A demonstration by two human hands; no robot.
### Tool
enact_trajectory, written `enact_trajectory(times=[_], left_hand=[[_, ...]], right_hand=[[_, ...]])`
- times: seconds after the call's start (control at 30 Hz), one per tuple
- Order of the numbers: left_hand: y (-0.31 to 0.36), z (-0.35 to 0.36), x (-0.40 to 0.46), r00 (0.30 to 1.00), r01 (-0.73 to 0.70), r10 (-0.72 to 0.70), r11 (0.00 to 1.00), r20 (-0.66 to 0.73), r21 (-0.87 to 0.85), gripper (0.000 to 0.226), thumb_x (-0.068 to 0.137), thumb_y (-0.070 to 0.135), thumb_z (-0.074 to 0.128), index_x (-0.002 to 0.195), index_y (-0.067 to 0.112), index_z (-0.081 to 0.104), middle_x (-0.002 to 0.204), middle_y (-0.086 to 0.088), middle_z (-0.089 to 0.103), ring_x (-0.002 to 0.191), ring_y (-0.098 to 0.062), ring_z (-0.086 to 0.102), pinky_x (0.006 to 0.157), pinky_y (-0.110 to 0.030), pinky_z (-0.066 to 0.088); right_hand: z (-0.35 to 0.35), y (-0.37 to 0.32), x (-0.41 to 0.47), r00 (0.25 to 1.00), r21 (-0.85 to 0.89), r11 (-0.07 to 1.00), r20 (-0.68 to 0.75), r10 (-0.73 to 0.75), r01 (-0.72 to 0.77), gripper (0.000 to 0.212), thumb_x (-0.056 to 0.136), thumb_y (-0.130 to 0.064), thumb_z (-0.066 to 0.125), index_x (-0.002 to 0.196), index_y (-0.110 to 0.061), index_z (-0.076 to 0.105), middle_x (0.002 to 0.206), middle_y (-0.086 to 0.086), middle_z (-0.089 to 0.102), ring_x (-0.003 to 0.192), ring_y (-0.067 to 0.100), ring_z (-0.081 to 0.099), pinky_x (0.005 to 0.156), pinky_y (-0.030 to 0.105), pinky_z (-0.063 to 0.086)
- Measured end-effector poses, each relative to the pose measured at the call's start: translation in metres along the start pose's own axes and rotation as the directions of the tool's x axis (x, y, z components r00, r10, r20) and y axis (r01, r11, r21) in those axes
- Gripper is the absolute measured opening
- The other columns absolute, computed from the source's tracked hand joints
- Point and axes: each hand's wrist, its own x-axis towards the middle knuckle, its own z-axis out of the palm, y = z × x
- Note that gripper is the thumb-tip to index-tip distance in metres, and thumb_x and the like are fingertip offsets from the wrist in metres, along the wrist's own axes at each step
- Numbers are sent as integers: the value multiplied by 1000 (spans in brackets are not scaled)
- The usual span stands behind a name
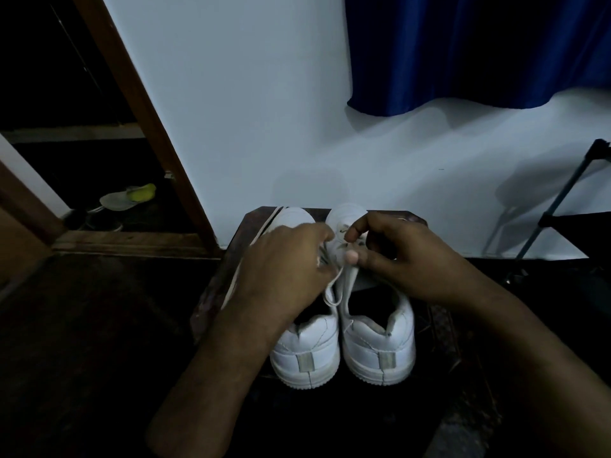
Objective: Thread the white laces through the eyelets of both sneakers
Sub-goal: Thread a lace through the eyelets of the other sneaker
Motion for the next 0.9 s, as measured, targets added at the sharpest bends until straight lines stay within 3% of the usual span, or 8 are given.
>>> enact_trajectory(times=[0.07,0.13,0.33,0.4,0.53,0.63,0.77,0.9], left_hand=[[6,7,-1,1000,-17,16,994,8,107,29,95,48,60,119,34,67,110,3,70,108,-21,64,79,-31,49],[8,9,0,1000,7,-9,991,8,134,26,98,47,57,114,31,70,107,2,72,103,-21,66,73,-29,43],[7,7,1,992,71,-69,997,108,-11,17,94,41,62,85,31,73,87,7,74,89,-14,67,74,-29,53],[6,6,0,986,90,-78,993,150,-76,13,94,41,63,86,34,71,89,8,73,89,-11,66,75,-27,50],[5,7,-1,986,52,-33,992,163,-112,16,97,38,61,112,31,63,101,9,71,96,-13,64,78,-28,47],[5,7,0,990,-28,44,992,133,-120,28,98,34,61,121,29,46,79,9,60,75,-12,58,66,-32,44],[5,6,1,982,-118,127,991,139,-68,6,100,32,55,105,36,55,69,10,53,70,-10,53,57,-29,36],[0,7,1,983,-129,134,991,125,-45,10,100,33,54,96,31,63,77,8,62,78,-12,57,66,-32,49]], right_hand=[[-5,6,-1,998,74,997,69,14,-20,33,84,-55,73,106,-32,65,63,-15,54,59,5,49,60,24,40],[-11,9,-3,992,117,993,125,19,-34,33,85,-44,78,112,-29,66,66,-17,54,61,5,50,62,25,40],[-23,5,-9,993,116,993,121,13,-27,24,92,-14,71,112,-27,69,69,-13,54,60,9,49,60,33,44],[-22,5,-10,994,109,993,105,22,-33,25,94,-10,67,111,-28,69,68,-6,55,59,12,49,58,36,44],[-18,4,-9,994,80,996,101,31,-40,26,96,-9,62,113,-29,67,67,1,54,58,9,48,58,34,44],[-17,5,-9,995,52,998,88,36,-41,30,94,-8,62,118,-26,65,67,-10,53,57,4,48,58,22,42],[-17,6,-9,996,41,998,81,33,-36,31,94,-8,63,120,-25,64,67,-11,54,57,4,50,59,18,41],[-16,7,-9,996,70,997,86,38,-44,26,94,-12,65,116,-26,66,68,-5,54,58,5,49,58,23,43]])
